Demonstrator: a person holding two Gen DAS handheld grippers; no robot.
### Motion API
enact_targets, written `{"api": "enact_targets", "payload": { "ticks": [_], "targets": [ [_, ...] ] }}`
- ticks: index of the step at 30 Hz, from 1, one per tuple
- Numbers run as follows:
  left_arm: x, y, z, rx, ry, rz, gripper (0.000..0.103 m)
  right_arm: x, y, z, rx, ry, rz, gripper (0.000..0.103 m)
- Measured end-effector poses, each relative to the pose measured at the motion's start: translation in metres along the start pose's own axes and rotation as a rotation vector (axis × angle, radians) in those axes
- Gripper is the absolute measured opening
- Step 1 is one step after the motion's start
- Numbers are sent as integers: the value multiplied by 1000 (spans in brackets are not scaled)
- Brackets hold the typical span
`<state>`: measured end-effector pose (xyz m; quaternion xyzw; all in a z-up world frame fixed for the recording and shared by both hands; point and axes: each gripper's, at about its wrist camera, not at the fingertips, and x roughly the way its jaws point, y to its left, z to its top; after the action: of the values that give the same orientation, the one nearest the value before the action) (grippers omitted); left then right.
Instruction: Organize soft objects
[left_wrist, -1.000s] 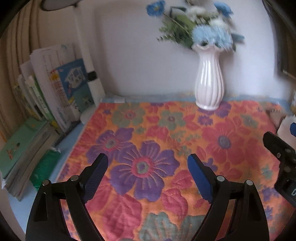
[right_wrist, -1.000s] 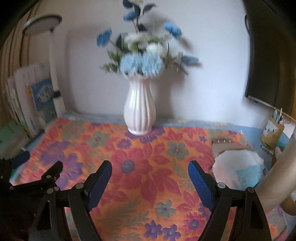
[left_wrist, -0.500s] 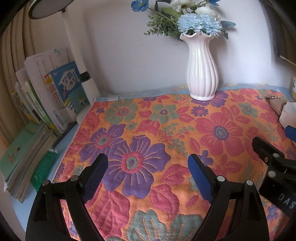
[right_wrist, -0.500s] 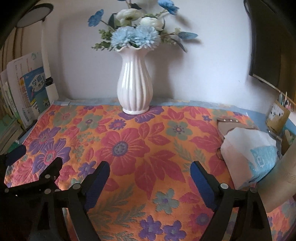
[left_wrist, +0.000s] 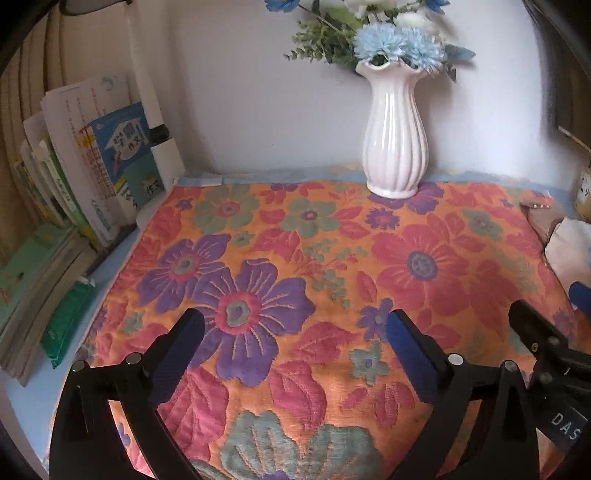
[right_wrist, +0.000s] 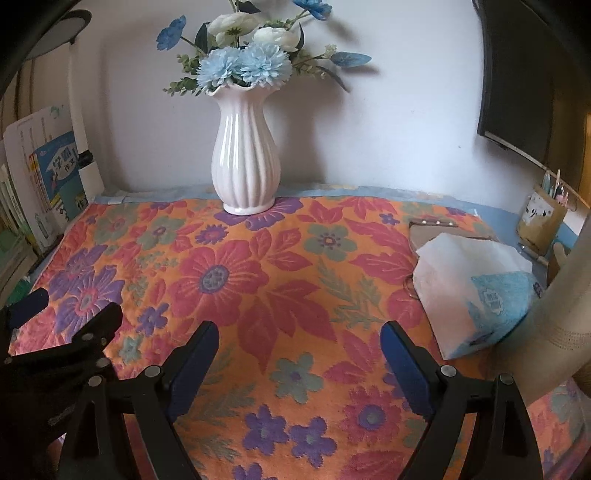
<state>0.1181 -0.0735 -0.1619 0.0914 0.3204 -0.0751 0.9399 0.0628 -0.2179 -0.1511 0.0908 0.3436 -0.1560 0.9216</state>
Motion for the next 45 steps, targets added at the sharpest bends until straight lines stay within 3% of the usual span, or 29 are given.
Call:
{"api": "enact_targets", "payload": {
  "ticks": [9,45],
  "targets": [
    [-15,2,-2,-5,-73,3,99,-15,5,0,-19,-85,-23,88],
    [-7,6,-2,-15,-40,-15,99,-11,9,1,-32,-78,-44,88]
  ]
}}
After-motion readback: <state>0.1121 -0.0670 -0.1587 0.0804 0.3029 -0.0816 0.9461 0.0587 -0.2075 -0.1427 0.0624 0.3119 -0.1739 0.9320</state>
